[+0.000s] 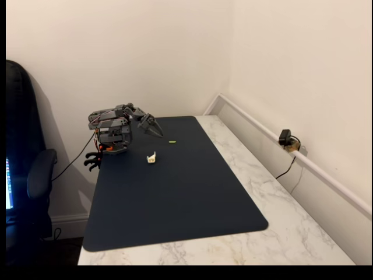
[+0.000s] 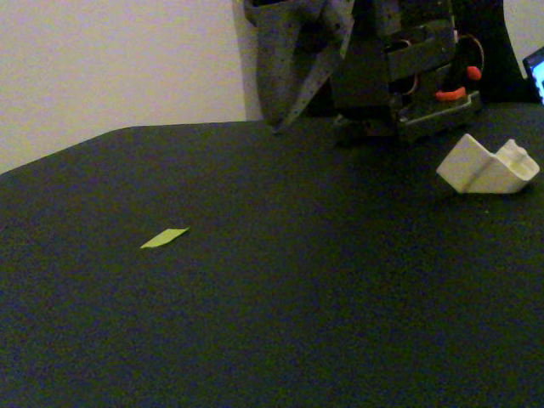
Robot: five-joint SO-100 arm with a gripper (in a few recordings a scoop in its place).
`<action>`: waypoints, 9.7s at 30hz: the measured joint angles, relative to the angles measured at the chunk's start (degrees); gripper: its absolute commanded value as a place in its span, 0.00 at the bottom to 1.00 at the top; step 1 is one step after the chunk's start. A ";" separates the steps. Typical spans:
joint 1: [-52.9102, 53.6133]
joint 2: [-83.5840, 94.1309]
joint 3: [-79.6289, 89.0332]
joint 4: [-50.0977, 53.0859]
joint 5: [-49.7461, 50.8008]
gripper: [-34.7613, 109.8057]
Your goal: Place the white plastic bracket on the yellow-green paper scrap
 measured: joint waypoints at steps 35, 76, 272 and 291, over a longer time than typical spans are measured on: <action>0.70 0.00 0.00 0.00 0.97 0.24; -1.41 -65.57 -82.09 37.18 16.26 0.26; 14.41 -118.56 -100.99 36.83 41.92 0.24; 18.37 -121.90 -95.36 31.46 40.43 0.24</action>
